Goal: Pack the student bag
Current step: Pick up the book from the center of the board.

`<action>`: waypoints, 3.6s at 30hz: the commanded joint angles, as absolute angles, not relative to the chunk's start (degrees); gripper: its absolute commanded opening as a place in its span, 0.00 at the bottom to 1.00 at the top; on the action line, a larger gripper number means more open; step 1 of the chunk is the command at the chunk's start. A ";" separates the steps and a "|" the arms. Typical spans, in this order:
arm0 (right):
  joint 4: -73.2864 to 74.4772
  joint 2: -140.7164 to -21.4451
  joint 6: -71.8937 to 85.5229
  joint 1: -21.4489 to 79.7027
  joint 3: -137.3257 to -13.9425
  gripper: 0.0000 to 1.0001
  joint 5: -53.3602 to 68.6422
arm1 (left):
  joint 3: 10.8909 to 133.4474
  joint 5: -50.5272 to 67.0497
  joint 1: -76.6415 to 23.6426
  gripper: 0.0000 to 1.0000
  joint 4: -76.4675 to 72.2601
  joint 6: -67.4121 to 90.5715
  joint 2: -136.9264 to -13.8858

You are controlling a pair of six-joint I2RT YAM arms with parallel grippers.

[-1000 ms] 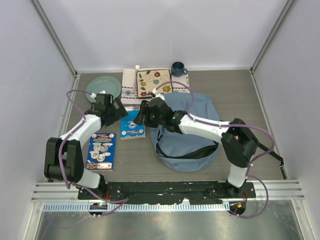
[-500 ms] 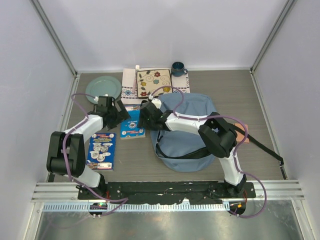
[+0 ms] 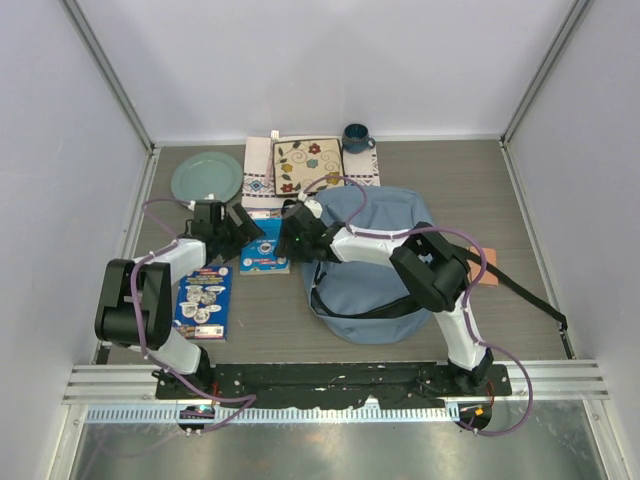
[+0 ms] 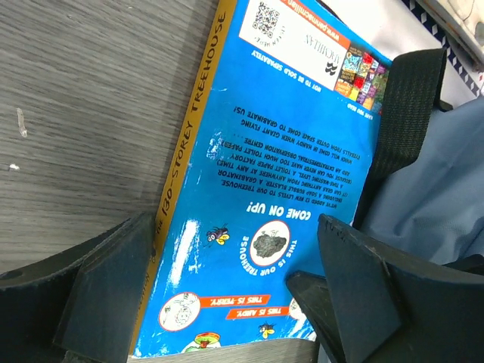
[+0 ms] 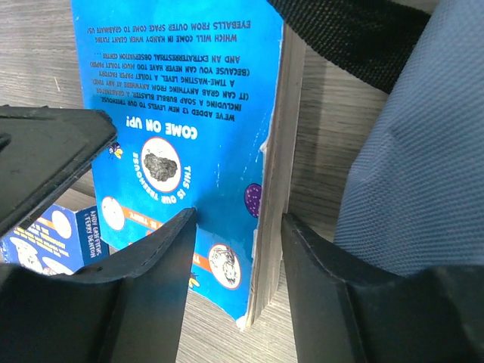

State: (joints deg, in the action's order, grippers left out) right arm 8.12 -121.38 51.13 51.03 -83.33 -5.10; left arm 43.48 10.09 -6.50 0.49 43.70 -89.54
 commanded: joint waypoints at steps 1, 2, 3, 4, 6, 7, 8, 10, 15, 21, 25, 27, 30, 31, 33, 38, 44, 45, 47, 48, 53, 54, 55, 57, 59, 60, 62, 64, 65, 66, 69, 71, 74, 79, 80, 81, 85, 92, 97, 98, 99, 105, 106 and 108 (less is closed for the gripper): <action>-1.64 -119.10 52.29 51.24 -80.60 0.50 -2.11 | 42.01 15.91 -7.03 0.88 -3.87 46.93 -87.90; -2.80 -118.40 52.56 51.07 -79.12 0.46 -1.85 | 41.75 15.91 -7.03 0.88 -3.87 47.02 -87.46; -4.12 -117.17 52.56 51.06 -78.41 0.43 -1.41 | 41.75 15.91 -6.94 0.87 -3.61 47.02 -86.93; -5.52 -116.64 52.99 50.98 -77.62 0.40 -0.71 | 41.84 16.08 -7.03 0.85 -3.43 47.02 -86.40; -9.04 -115.41 54.31 50.63 -76.03 0.39 1.84 | 41.84 16.35 -7.03 0.82 -3.17 46.85 -85.78; -10.01 -115.14 54.40 50.63 -75.68 0.34 2.19 | 41.84 16.43 -6.94 0.79 -3.08 46.85 -85.52; -11.59 -114.70 54.58 50.63 -75.06 0.32 2.63 | 41.66 16.70 -7.03 0.77 -2.99 46.85 -85.26; -14.05 -114.09 55.19 50.63 -74.45 0.29 3.25 | 41.49 16.87 -6.94 0.74 -2.99 46.85 -85.08; -15.90 -114.17 55.46 50.63 -73.31 0.31 4.39 | 41.13 17.84 -6.94 0.66 -2.81 46.76 -84.99; -19.51 -115.84 58.09 50.54 -72.60 0.43 6.33 | 40.17 18.55 -6.94 0.57 -3.08 47.11 -85.17; -19.86 -116.28 59.15 50.54 -72.51 0.15 5.89 | 39.29 18.37 -6.94 0.55 -2.82 47.11 -84.55; -19.25 -115.49 58.36 50.54 -72.33 0.01 5.28 | 39.20 17.93 -6.94 0.55 -2.03 46.85 -83.68; -17.67 -113.57 56.17 50.54 -71.98 0.01 4.22 | 40.16 16.00 -7.03 0.65 1.91 45.62 -81.05; -17.49 -112.86 55.73 50.54 -71.55 0.01 4.22 | 41.21 14.17 -6.94 0.71 3.41 45.27 -80.08; -18.27 -110.58 54.93 50.45 -70.67 0.01 4.57 | 42.62 11.88 -7.03 0.84 7.28 44.74 -75.70; -23.81 -104.34 54.41 50.27 -65.40 0.01 8.70 | 45.78 6.42 -6.25 1.00 13.26 42.81 -64.53; -28.04 -92.65 53.97 50.19 -58.72 0.01 10.63 | 54.21 8.16 -3.87 1.00 20.73 40.17 -59.15; -28.12 -91.07 54.14 50.10 -57.41 0.01 10.98 | 54.75 9.13 -3.78 1.00 21.44 40.25 -58.89; -27.86 -87.11 54.23 50.01 -56.08 0.01 11.25 | 54.85 11.24 -3.78 1.00 21.10 40.86 -57.14; -28.30 -85.79 54.23 50.01 -54.25 0.01 11.42 | 54.50 13.08 -3.78 0.99 20.40 42.44 -56.17; -29.09 -76.75 55.11 49.05 -50.10 0.01 12.13 | 55.27 23.27 -3.43 1.00 15.12 45.00 -52.12; -28.40 -75.16 54.59 49.04 -49.49 0.01 12.22 | 55.89 25.03 -3.43 1.00 15.03 44.91 -51.86; -27.87 -73.84 53.88 49.04 -49.05 0.01 11.96 | 56.42 28.18 -3.43 1.00 14.68 44.91 -51.94; -27.60 -69.90 53.79 49.04 -47.99 0.01 11.43 | 56.87 31.10 -3.43 0.99 13.28 45.52 -51.59; -27.25 -67.43 53.61 49.04 -46.24 0.01 10.55 | 56.17 33.74 -3.43 0.99 10.56 46.31 -51.33; -27.25 -65.50 53.61 48.96 -45.80 0.01 10.46 | 55.73 34.45 -3.43 1.00 9.59 46.75 -51.24; -26.98 -63.73 53.44 49.04 -44.91 0.01 10.55 | 53.98 37.42 -3.51 1.00 4.59 49.29 -51.15; -26.19 -61.53 52.91 48.87 -44.65 0.01 10.81 | 52.65 39.80 -3.43 1.00 -2.15 51.41 -51.50; -26.10 -60.91 52.82 48.87 -44.56 0.01 11.07 | 51.86 41.90 -3.51 1.00 -3.85 52.81 -51.76; -26.10 -60.21 52.82 48.87 -44.21 0.01 11.16 | 51.42 43.05 -3.43 0.99 -7.43 53.69 -52.12; -26.02 -58.54 52.65 48.95 -43.77 0.01 12.04 | 49.66 47.45 -3.51 1.00 -16.13 57.98 -53.96; -27.15 -57.66 52.73 48.95 -43.33 0.01 13.09 | 48.78 49.82 -3.52 1.00 -20.63 60.63 -55.71; -28.82 -57.30 52.91 48.78 -42.80 0.01 14.67 | 48.25 52.82 -3.69 1.00 -26.18 63.54 -57.82; -30.93 -57.39 52.30 48.78 -43.15 0.01 18.81 | 47.55 57.03 -4.22 1.00 -32.60 66.79 -60.46; -30.50 -57.04 52.03 48.78 -43.24 0.01 18.90 | 47.46 57.48 -4.31 1.00 -32.96 66.88 -61.08; -30.32 -57.04 51.68 48.69 -43.42 0.01 19.07 | 47.37 58.26 -4.48 1.00 -33.66 67.06 -61.17; -29.36 -56.69 50.19 48.34 -43.77 0.01 19.42 | 46.85 60.64 -5.45 1.00 -34.45 66.89 -61.70; -28.21 -57.83 49.13 46.76 -45.00 0.01 20.39 | 46.06 64.06 -6.59 0.69 -34.45 66.45 -62.14; -27.60 -59.41 48.61 45.09 -46.14 0.01 22.32 | 45.88 64.51 -6.59 0.27 -33.67 66.01 -62.23; -26.81 -59.59 48.17 44.83 -46.84 0.01 22.06 | 45.97 63.64 -6.59 0.19 -32.18 65.22 -62.23; -25.33 -59.50 47.12 44.30 -47.28 0.01 21.19 | 46.14 63.02 -6.59 0.03 -31.39 64.95 -62.31; -2.30 -53.89 45.79 44.03 -47.82 0.69 -5.65 | 46.40 48.92 -6.59 0.00 -21.55 59.43 -59.51; 1.28 -52.83 47.18 44.03 -47.29 0.72 -7.28 | 46.49 46.78 -6.59 0.00 -18.92 58.81 -58.72; 2.28 -49.06 49.47 43.95 -44.40 0.74 -8.61 | 46.23 40.56 -6.59 0.00 -18.28 58.62 -56.96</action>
